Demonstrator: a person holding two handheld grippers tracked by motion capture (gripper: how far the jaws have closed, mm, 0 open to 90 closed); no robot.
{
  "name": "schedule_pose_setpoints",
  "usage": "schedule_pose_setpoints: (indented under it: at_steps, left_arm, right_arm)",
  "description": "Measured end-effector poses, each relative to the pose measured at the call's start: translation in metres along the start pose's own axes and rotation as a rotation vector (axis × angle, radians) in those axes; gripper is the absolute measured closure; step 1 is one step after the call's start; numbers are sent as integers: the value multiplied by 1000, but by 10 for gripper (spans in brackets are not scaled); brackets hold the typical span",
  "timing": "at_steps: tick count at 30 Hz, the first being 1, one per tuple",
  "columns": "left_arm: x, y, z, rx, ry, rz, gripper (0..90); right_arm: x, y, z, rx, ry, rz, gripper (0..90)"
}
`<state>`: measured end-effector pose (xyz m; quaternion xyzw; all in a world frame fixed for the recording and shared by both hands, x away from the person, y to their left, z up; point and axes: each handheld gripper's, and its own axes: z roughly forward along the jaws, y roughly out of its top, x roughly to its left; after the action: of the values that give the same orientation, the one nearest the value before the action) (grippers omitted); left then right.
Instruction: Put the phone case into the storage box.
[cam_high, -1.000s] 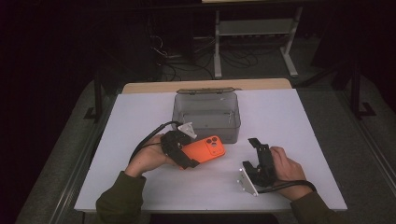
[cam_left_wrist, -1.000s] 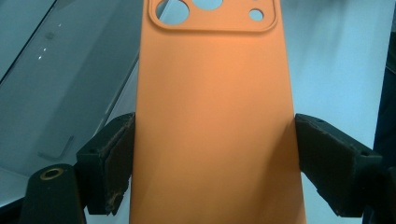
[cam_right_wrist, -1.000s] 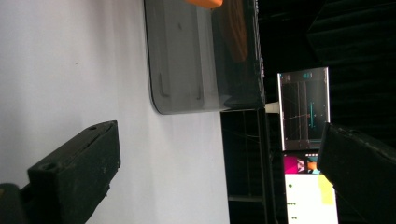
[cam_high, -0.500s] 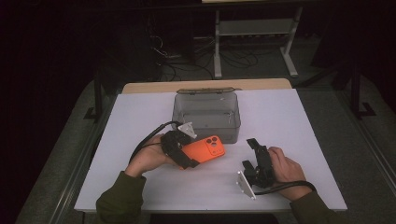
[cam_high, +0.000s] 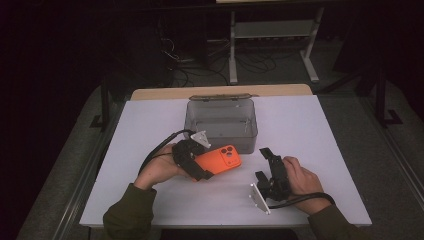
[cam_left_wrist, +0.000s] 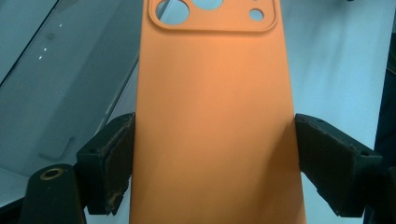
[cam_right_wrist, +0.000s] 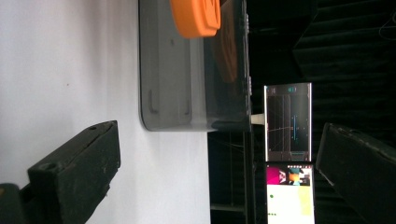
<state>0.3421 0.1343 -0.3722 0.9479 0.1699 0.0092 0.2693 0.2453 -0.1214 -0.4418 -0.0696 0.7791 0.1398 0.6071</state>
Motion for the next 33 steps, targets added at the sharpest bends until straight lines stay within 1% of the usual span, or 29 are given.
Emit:
schedule_pose_setpoints:
  at_steps: [4, 11, 22, 33]
  left_arm:
    - [-1, 0, 0, 0, -2, 0, 166]
    - [-1, 0, 0, 0, -1, 0, 166]
    - [-1, 0, -1, -2, -1, 0, 166]
    - [-1, 1, -2, -1, -2, 1, 166]
  right_arm:
    - [-2, 5, 4, -11, -6, -4, 0]
    - [-1, 13, 8, -33, 1, -18, 0]
    - [-2, 23, 12, -56, -9, -35, 0]
    - [-2, 32, 15, -79, -18, -35, 0]
